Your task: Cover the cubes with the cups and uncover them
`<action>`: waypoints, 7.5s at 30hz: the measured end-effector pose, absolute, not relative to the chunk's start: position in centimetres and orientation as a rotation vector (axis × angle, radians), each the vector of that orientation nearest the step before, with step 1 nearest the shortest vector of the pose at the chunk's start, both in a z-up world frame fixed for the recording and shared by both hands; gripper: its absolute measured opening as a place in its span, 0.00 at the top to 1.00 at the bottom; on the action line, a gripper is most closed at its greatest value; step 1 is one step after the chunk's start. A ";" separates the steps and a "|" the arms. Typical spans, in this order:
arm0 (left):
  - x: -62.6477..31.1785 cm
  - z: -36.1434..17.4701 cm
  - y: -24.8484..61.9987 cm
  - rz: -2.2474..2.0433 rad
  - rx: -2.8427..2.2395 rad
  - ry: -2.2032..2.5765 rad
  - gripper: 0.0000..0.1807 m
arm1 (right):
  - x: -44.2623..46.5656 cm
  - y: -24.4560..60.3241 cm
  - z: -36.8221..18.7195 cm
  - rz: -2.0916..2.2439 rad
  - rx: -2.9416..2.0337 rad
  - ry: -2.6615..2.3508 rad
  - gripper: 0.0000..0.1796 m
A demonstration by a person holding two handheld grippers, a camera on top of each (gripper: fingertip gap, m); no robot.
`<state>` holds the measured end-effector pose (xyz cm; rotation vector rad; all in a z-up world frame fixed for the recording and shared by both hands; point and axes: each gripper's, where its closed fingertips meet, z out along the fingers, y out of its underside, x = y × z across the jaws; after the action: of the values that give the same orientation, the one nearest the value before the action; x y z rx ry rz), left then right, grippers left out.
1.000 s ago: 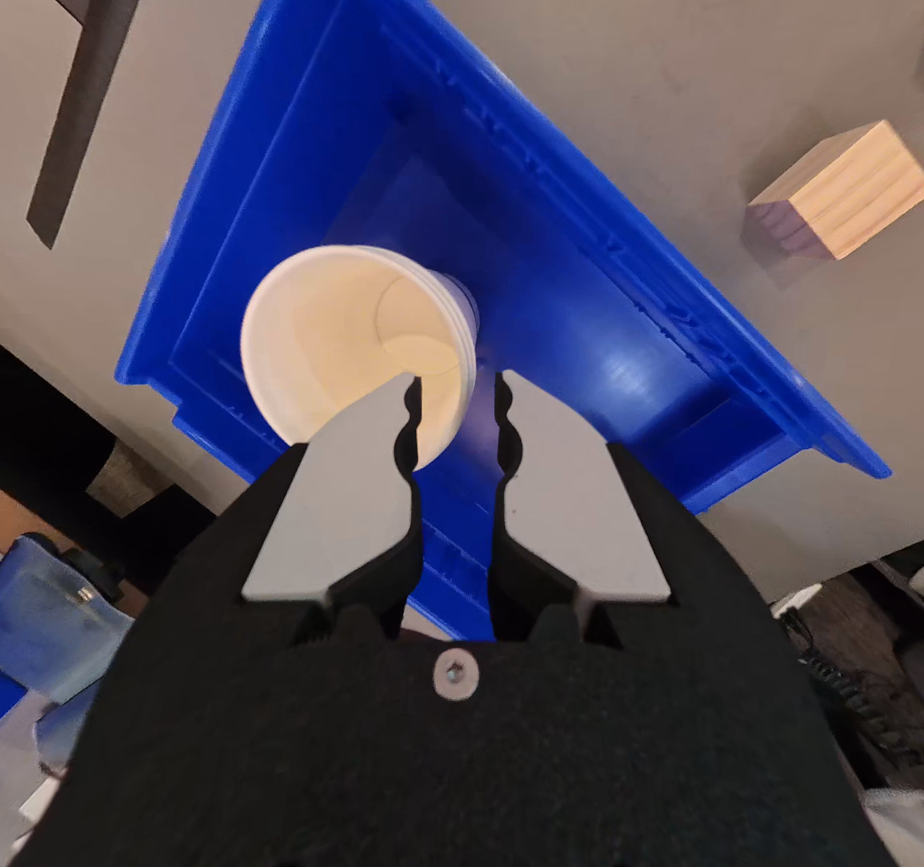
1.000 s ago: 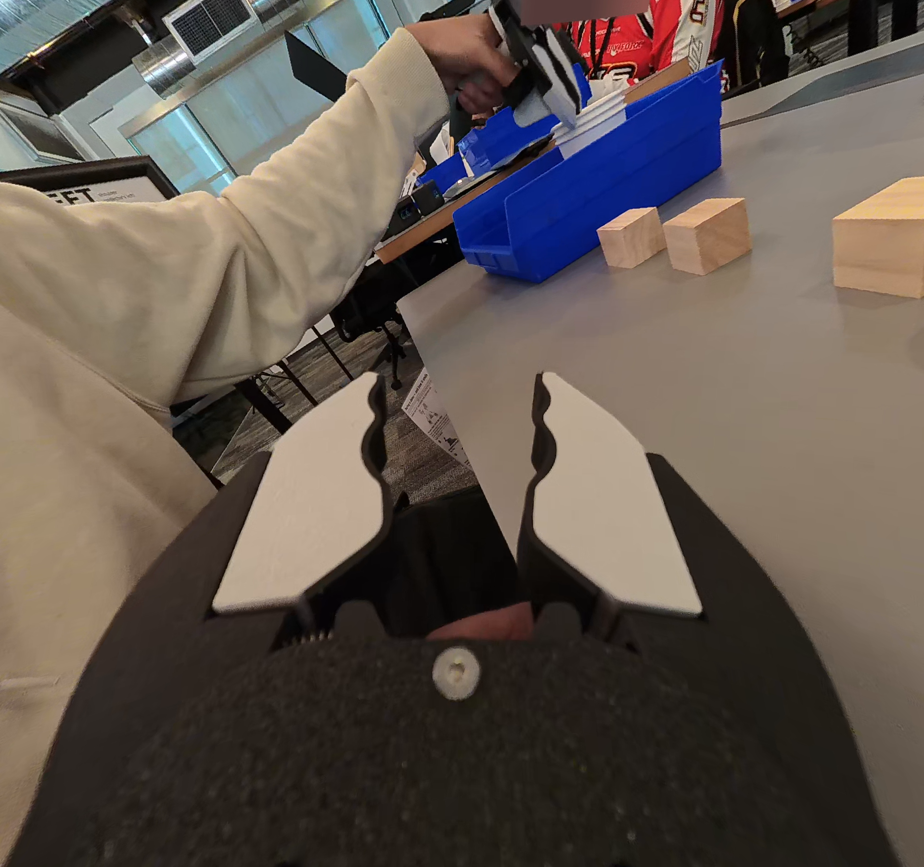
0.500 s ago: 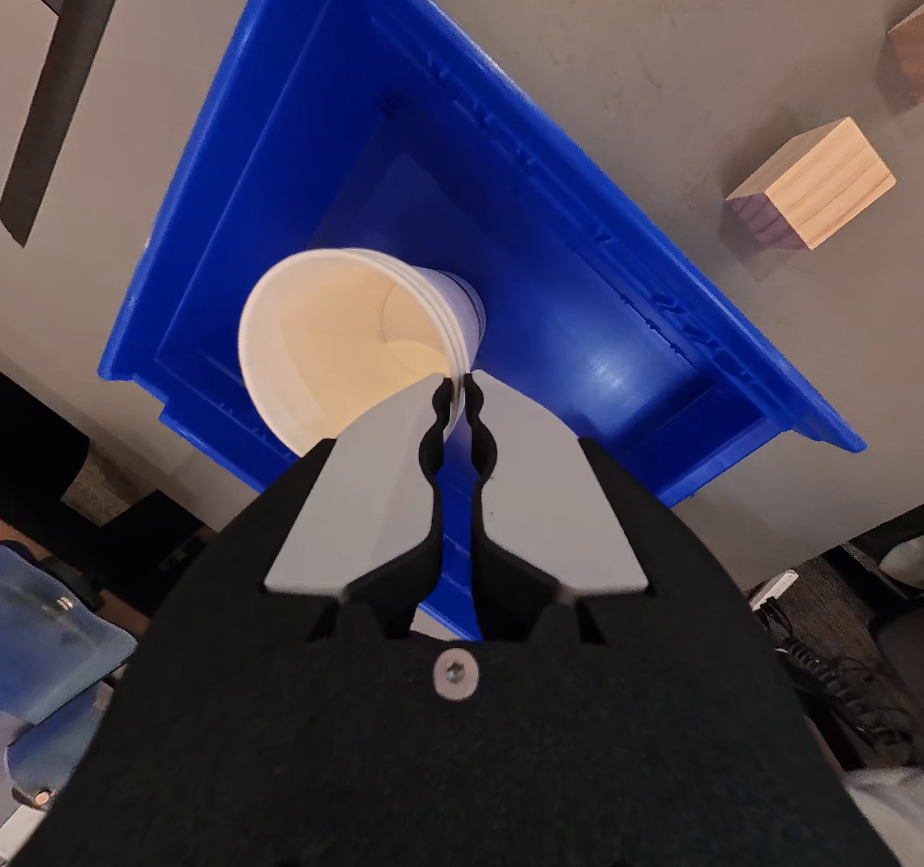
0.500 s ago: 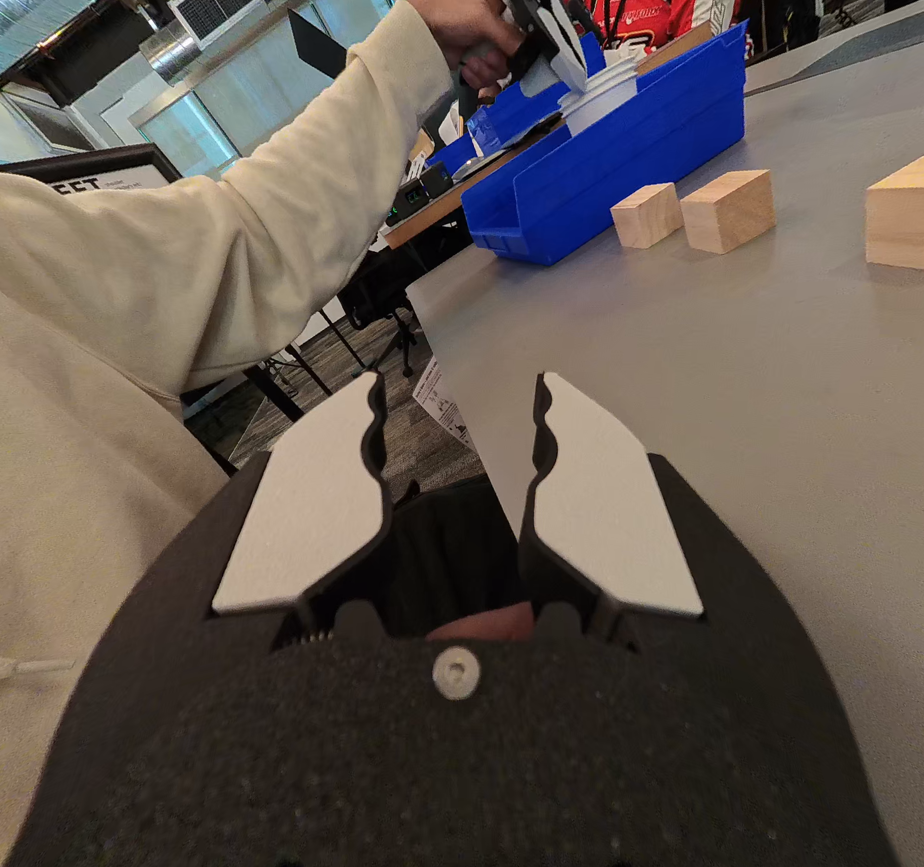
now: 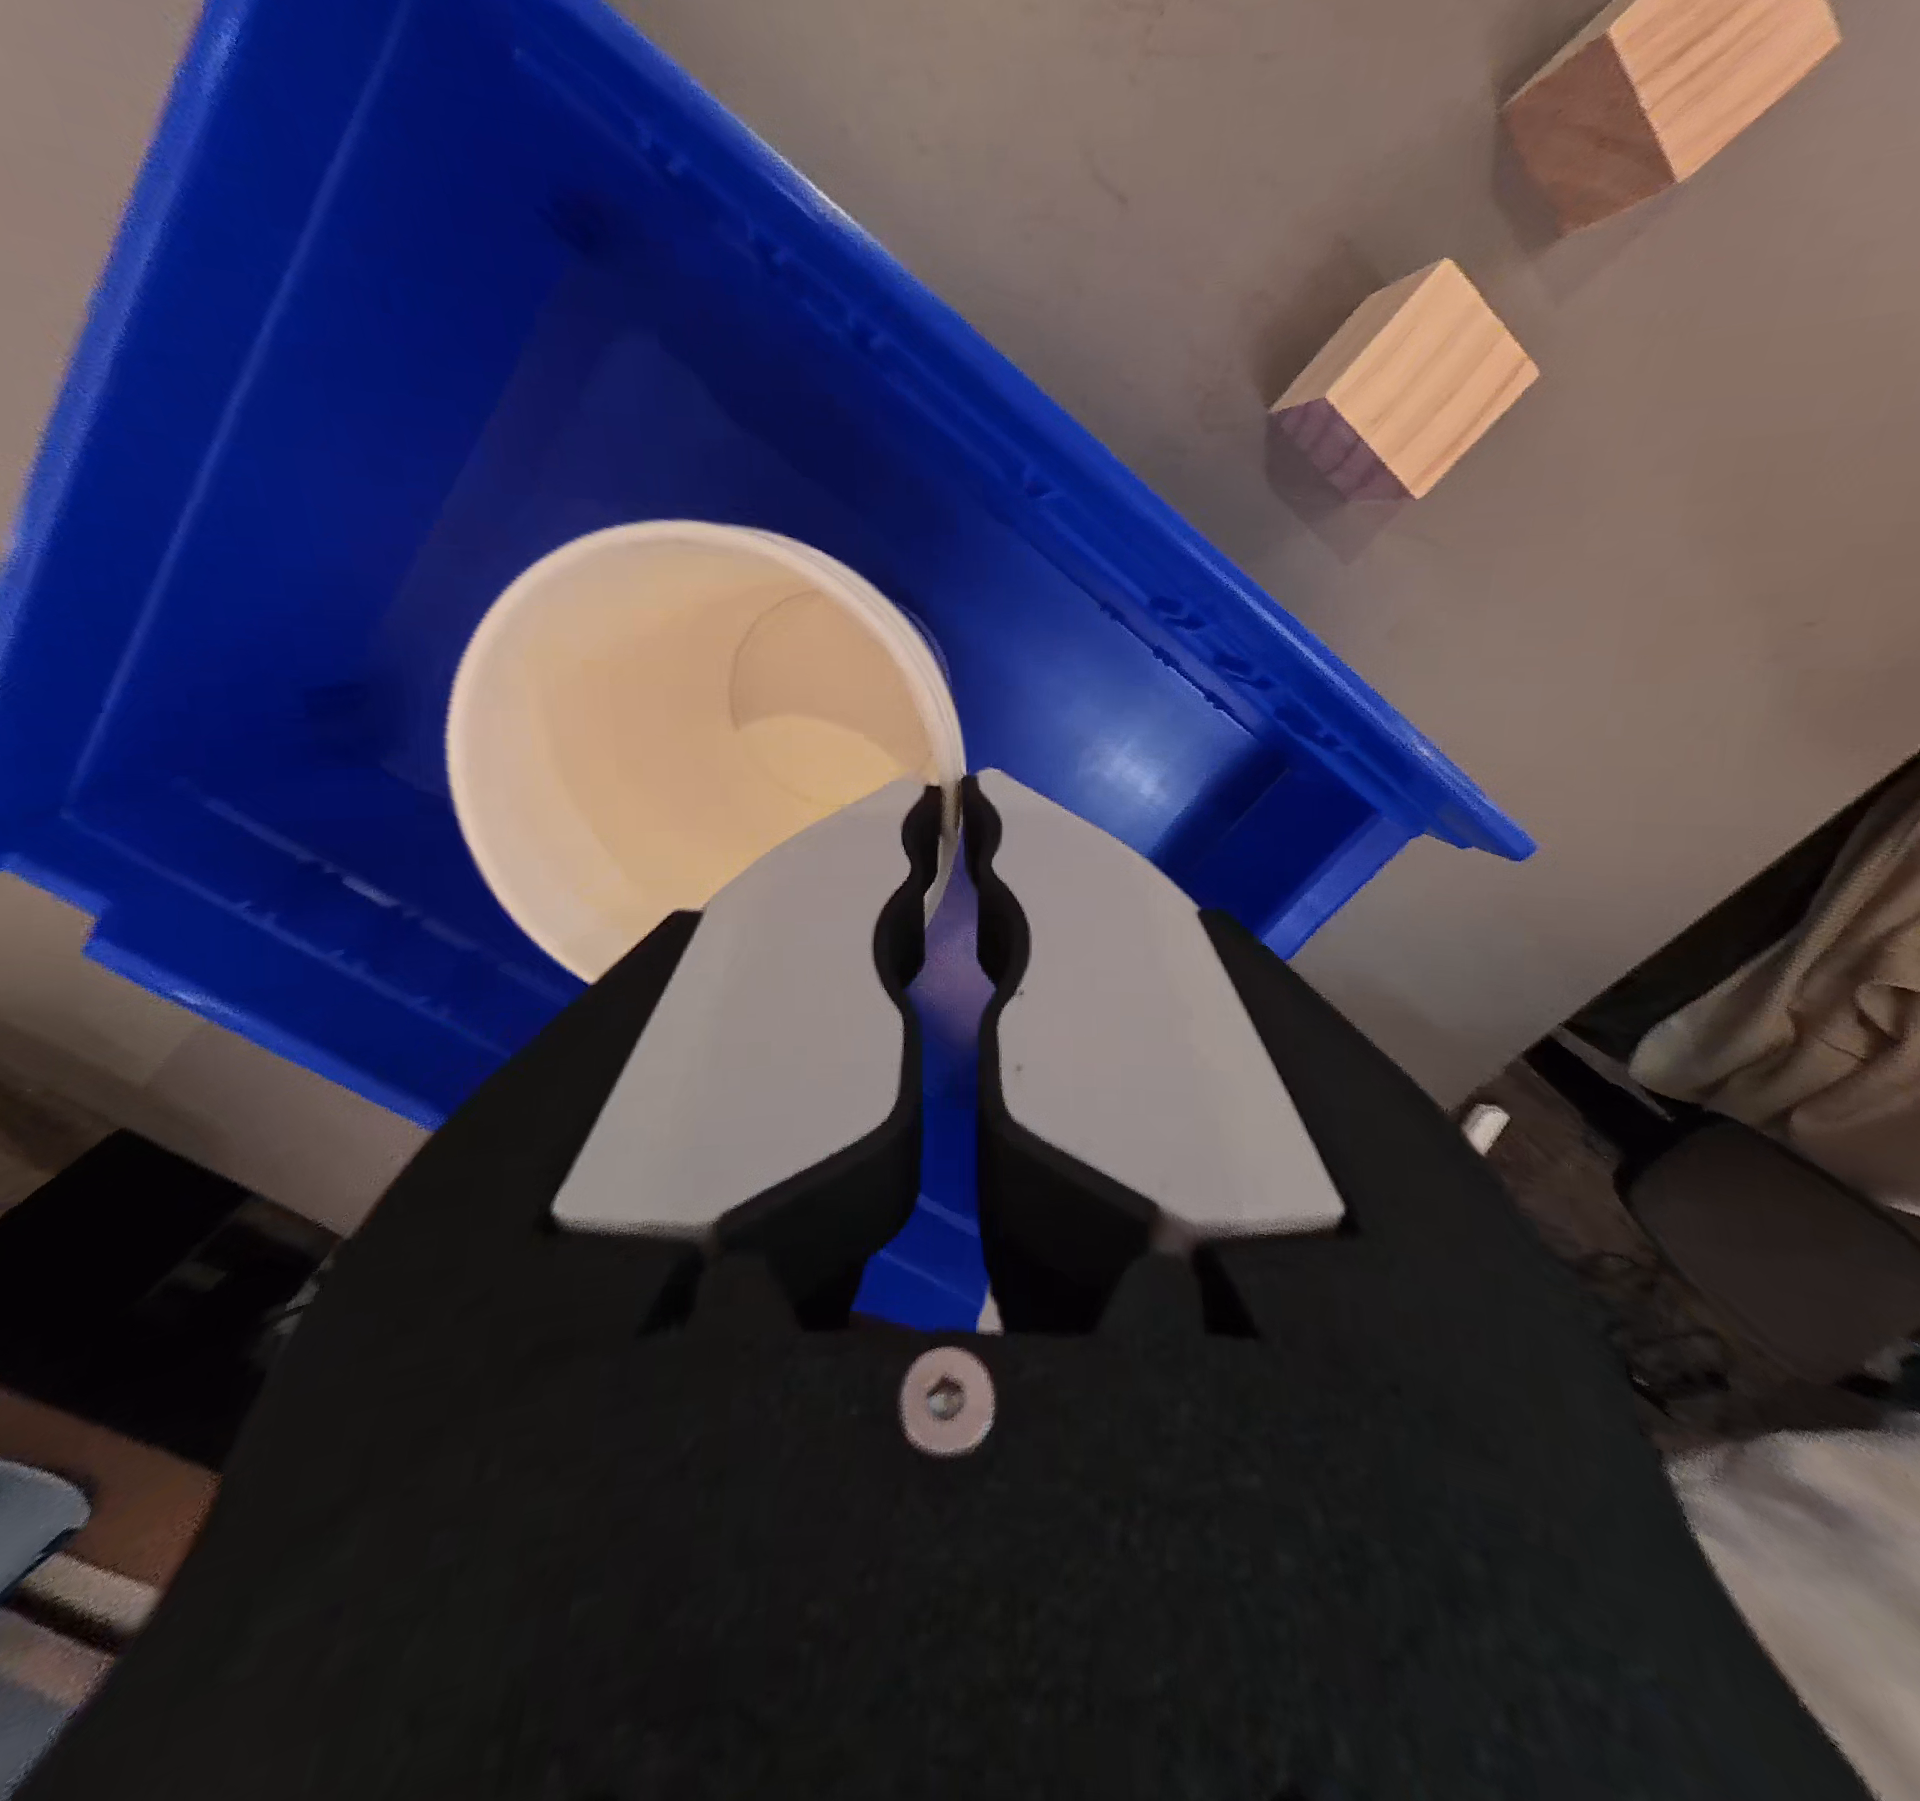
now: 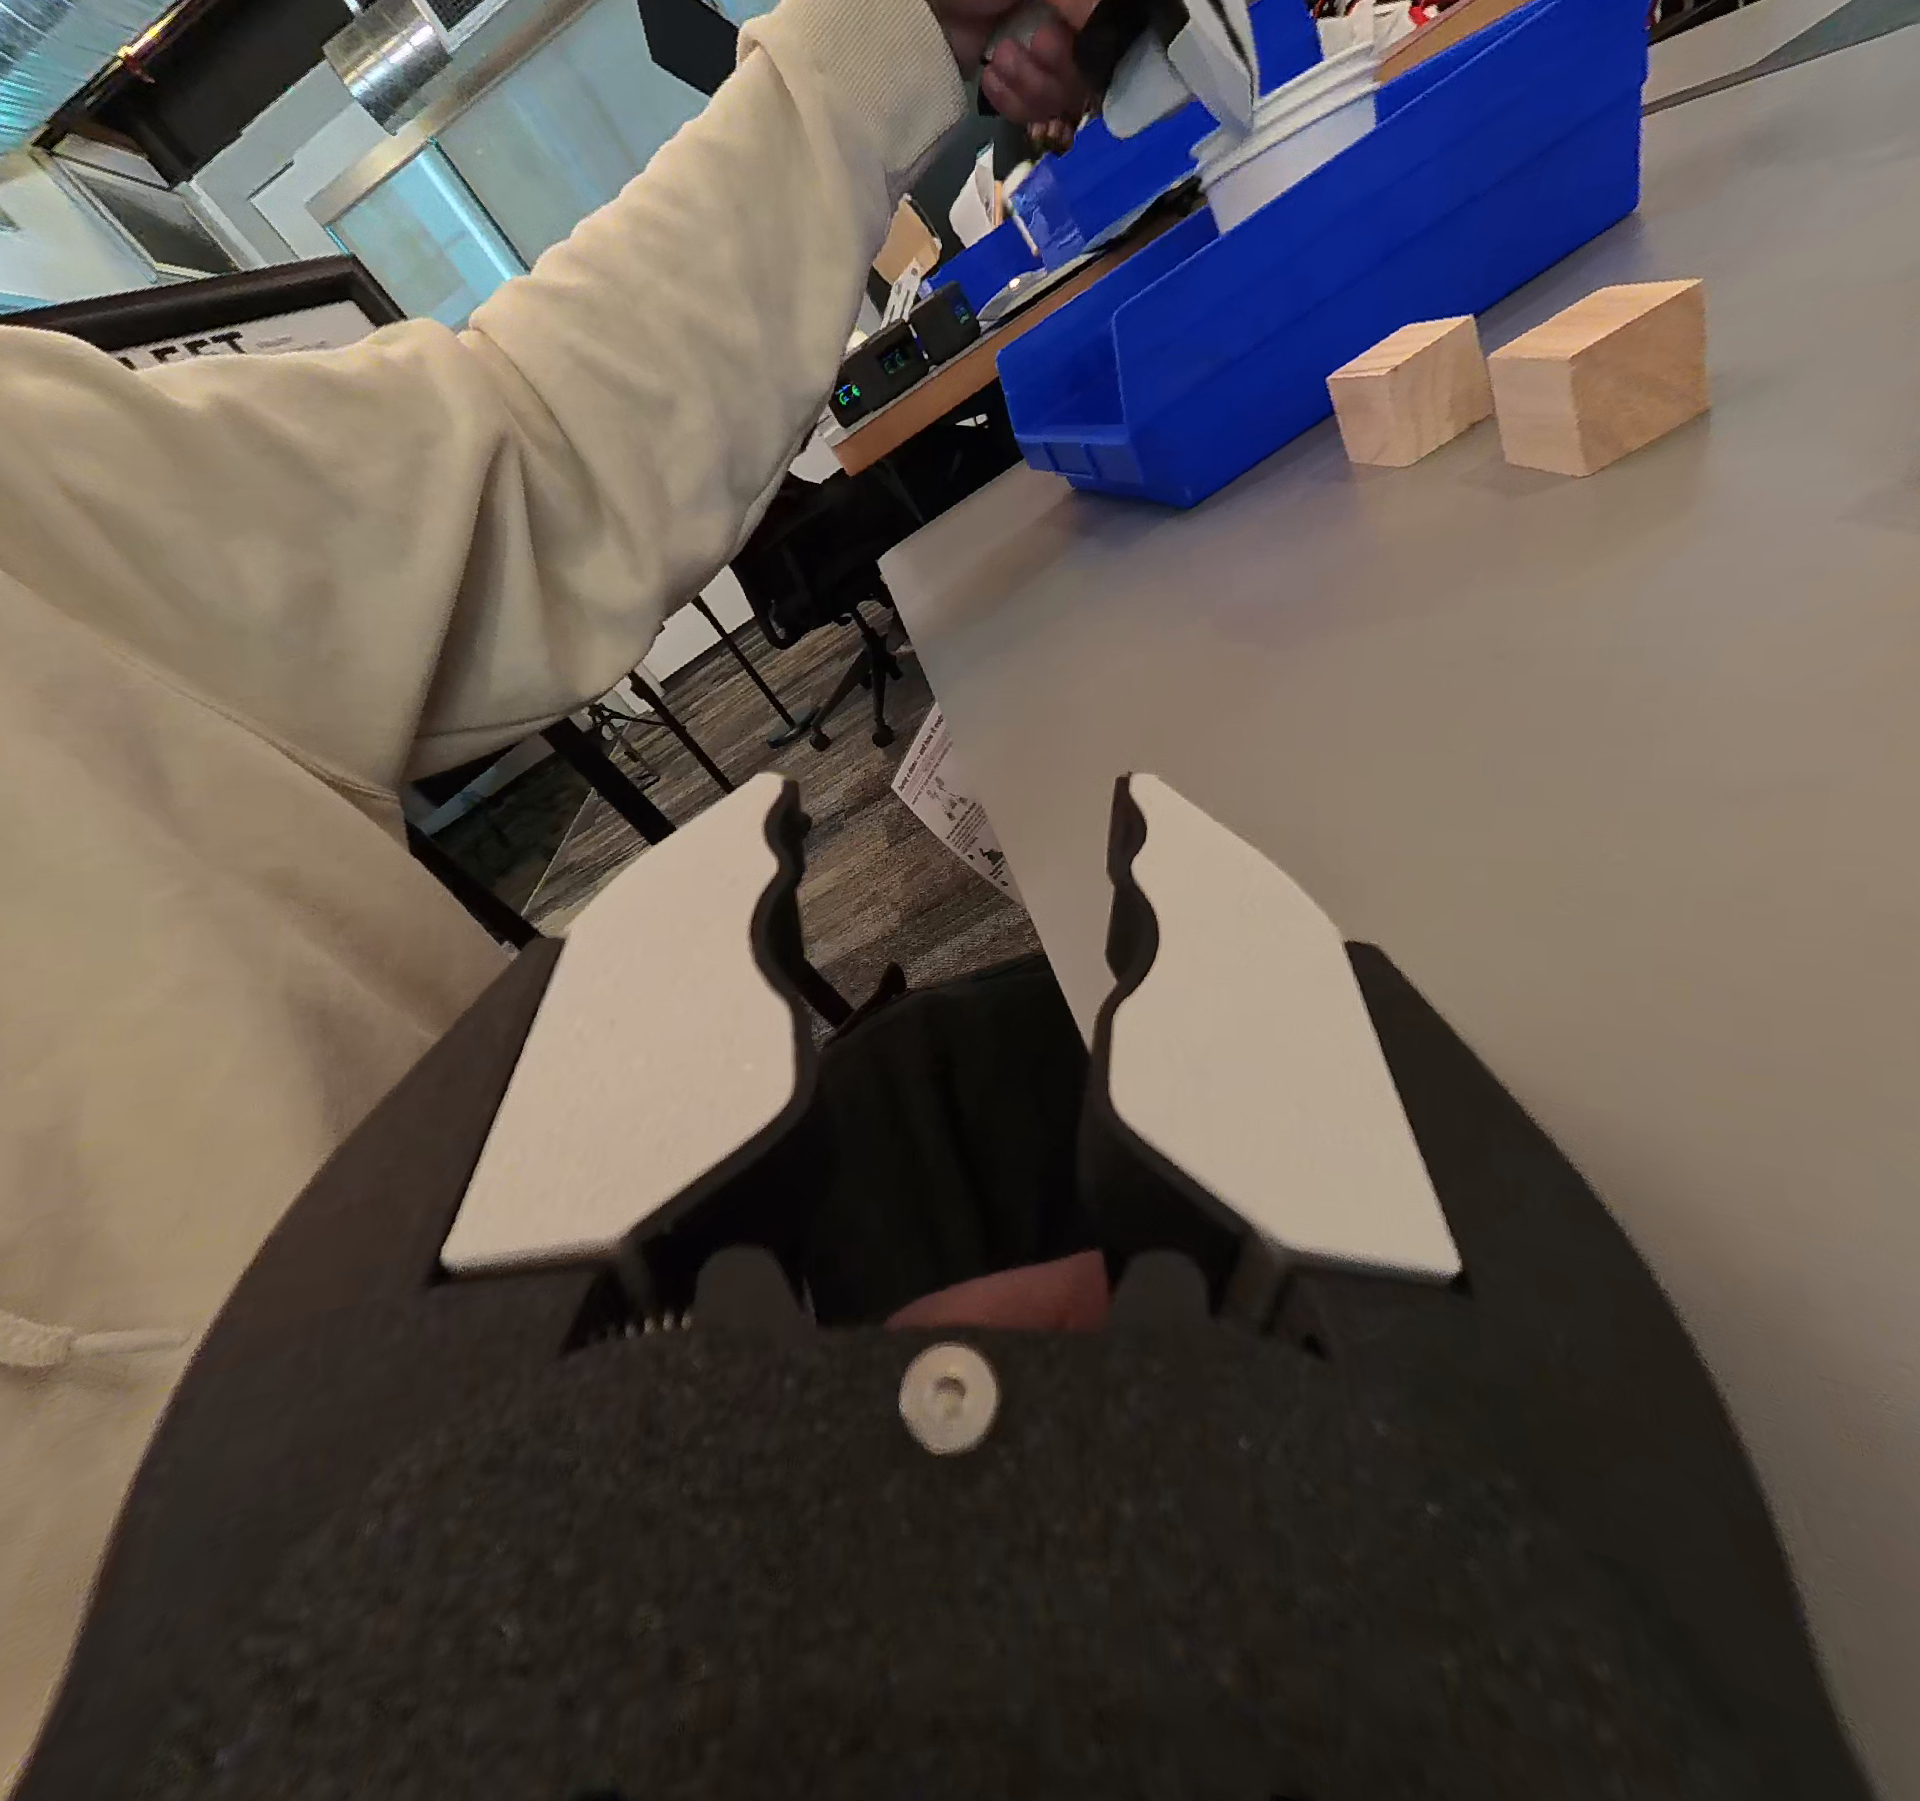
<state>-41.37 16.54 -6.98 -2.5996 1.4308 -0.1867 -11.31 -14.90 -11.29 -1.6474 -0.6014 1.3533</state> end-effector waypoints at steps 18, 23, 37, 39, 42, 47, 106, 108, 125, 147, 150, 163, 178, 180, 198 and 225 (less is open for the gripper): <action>-40.8 -3.4 16.1 -0.331 -2.567 1.399 0.98 | -12.3 -16.0 -11.9 1.369 -1.675 -0.685 0.69; -42.2 -2.3 17.7 -0.187 -2.547 1.347 0.98 | -12.3 -16.0 -12.0 1.365 -1.678 -0.687 0.69; -42.5 -2.7 17.4 -0.250 -2.548 1.345 0.98 | -12.7 -16.1 -12.5 1.369 -1.696 -0.708 0.70; -42.4 -1.8 17.3 -0.244 -2.532 1.344 0.98 | -12.7 -16.0 -12.4 1.363 -1.692 -0.703 0.70; -42.2 0.1 16.9 -0.216 -2.494 1.353 0.98 | -12.4 -15.7 -12.1 1.352 -1.680 -0.684 0.70; -40.9 5.7 15.7 -0.201 -2.326 1.356 0.98 | -11.7 -15.0 -11.5 1.344 -1.659 -0.618 0.70; -22.2 -9.6 -7.8 -0.704 -1.827 0.931 0.75 | -12.5 13.5 -4.8 0.312 -2.102 -0.613 0.57; -22.1 -9.5 -8.1 -0.702 -1.817 0.945 0.75 | -12.3 14.0 -6.0 0.267 -2.103 -0.572 0.57; -20.6 -10.4 -9.2 -0.702 -1.815 1.037 0.76 | -11.6 13.4 -9.6 0.161 -1.988 -0.377 0.56; -24.3 -11.1 -6.0 -0.649 -1.931 0.831 0.70 | -8.3 2.8 -0.8 0.411 -1.714 -0.381 0.52; -25.5 -10.7 -5.3 -0.603 -1.933 0.787 0.70 | -9.3 -3.0 -4.7 0.733 -1.727 -0.383 0.53; -31.6 -5.6 1.6 -0.257 -2.010 0.804 0.77 | -8.3 -11.0 -9.4 1.074 -1.554 -0.335 0.61; -42.7 -8.2 16.7 0.218 -2.487 1.334 0.91 | -8.5 -11.3 -9.7 1.236 -1.568 -0.322 0.63; -42.2 -8.3 16.8 0.140 -2.493 1.330 0.95 | -8.3 -11.4 -9.6 1.240 -1.565 -0.315 0.64; -42.3 -4.3 17.0 0.144 -2.420 1.380 0.98 | -8.9 -11.7 -9.7 1.282 -1.580 -0.323 0.66; -19.7 10.3 1.1 -0.722 -1.423 1.289 0.98 | -12.3 -2.5 2.1 2.184 -1.181 0.119 0.47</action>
<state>-19.67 1.06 10.33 -1.4234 1.2895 -0.7216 -12.27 -2.54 2.12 -1.1810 0.1193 2.1843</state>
